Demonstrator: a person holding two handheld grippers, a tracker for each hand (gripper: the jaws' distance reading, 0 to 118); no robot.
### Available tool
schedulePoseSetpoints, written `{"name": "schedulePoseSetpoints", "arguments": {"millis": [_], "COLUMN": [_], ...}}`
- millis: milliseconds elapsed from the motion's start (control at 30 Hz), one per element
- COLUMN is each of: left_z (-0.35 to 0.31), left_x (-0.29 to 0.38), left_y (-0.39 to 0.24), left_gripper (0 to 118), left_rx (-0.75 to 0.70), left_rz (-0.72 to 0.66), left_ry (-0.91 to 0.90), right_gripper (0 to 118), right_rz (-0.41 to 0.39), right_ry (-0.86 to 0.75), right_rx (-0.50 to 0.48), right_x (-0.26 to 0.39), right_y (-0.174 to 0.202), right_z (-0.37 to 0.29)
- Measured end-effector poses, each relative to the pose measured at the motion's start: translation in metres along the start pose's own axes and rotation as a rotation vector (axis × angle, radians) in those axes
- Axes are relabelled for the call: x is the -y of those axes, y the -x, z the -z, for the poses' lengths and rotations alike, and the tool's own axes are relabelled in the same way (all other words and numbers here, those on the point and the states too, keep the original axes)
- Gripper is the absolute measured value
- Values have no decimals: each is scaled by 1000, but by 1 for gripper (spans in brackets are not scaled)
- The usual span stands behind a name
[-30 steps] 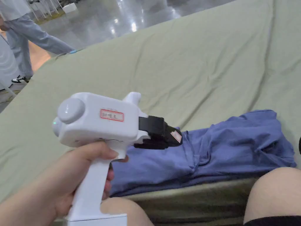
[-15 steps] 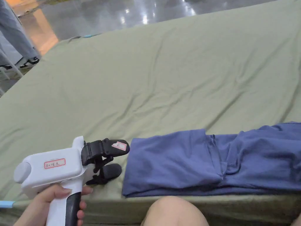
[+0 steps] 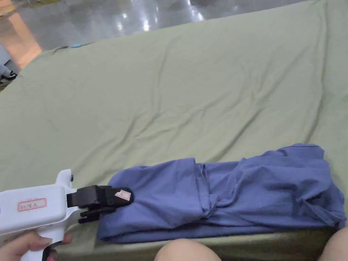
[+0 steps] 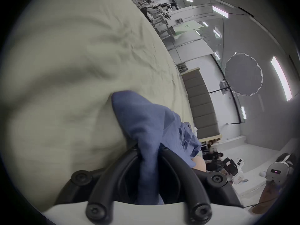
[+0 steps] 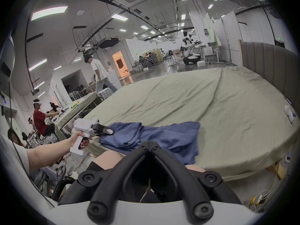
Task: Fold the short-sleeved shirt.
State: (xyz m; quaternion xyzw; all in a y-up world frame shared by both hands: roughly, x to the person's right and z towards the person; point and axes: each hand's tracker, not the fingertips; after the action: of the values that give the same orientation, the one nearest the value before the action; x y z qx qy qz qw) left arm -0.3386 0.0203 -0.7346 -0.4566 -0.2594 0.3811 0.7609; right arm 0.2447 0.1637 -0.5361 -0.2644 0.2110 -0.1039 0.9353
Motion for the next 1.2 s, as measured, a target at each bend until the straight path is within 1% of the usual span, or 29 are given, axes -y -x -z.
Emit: {"name": "schedulePoseSetpoints", "arguments": {"millis": [33, 100, 200, 267, 300, 367, 433, 467, 533, 600, 733, 767, 800, 833, 867, 900, 933, 1000, 1033, 1067, 1133, 1167, 1200], "left_z": [-16, -44, -82, -94, -95, -86, -69, -58, -31, -1, 74, 94, 112, 132, 147, 157, 160, 148, 139, 145, 132, 128, 127], "left_x": [-5, -14, -35, -42, -44, -47, -45, -44, -39, -33, -13, -7, -2, 4, 11, 18, 23, 29, 29, 31, 29, 30, 32], "left_y": [-3, -12, -35, -69, -87, -132, -176, -194, -227, -248, -262, -262, -260, -259, -260, -263, -269, -283, -286, -309, -301, -295, -289], "left_gripper": [13, 13, 13, 13, 13, 13, 13, 13, 13, 13, 14, 15, 20, 41, 70, 93, 93, 98, 98, 98, 98, 94, 79], "left_rx": [-28, -90, -252, -344, -371, -377, -403, -441, -473, -469, -452, -449, -444, -441, -432, -409, -367, -280, -285, 202, 93, 65, 55], "left_rz": [18, -3, 7, 40, 60, 74, 103, 120, 213, 282, 333, 338, 332, 324, 323, 328, 356, 409, 421, 307, 300, 310, 324], "left_ry": [-20, -26, -21, -19, -10, 7, 24, 51, 94, 149, 246, 282, 299, 313, 329, 340, 364, 353, 340, 158, 126, 108, 88], "right_gripper": [2, 2, 2, 2, 2, 2, 2, 2, 2, 2, 2, 2, 2, 2, 2, 2, 2, 2, 2, 2, 2, 2, 2], "right_rz": [-6, -8, -7, -25, -32, -37, -29, -20, -14, -11, 3, 7, 13, 20, 25, 28, 29, 27, 29, 35, 46, 50, 51], "right_ry": [-4, -11, -10, 2, 4, 7, 1, -6, -17, -33, -58, -65, -70, -73, -75, -75, -75, -75, -73, -70, -64, -62, -60], "right_rx": [-2, -17, -51, -66, -67, -67, -79, -84, -92, -93, -85, -80, -72, -64, -58, -51, -43, -31, -27, -25, -26, -29, -34], "right_x": [0, -2, -3, -1, 0, 2, 4, 6, 6, 7, 9, 9, 9, 9, 9, 5, 4, 6, 7, 7, 8, 8, 8], "right_y": [-1, 1, -2, -6, -7, -10, -14, -16, -16, -17, -22, -22, -23, -24, -24, -18, -17, -17, -17, -17, -17, -17, -17], "right_z": [1, 4, 5, 4, 3, 0, -5, -8, -12, -17, -27, -27, -28, -28, -28, -12, -10, -9, -7, -5, 2, -1, -2]}}
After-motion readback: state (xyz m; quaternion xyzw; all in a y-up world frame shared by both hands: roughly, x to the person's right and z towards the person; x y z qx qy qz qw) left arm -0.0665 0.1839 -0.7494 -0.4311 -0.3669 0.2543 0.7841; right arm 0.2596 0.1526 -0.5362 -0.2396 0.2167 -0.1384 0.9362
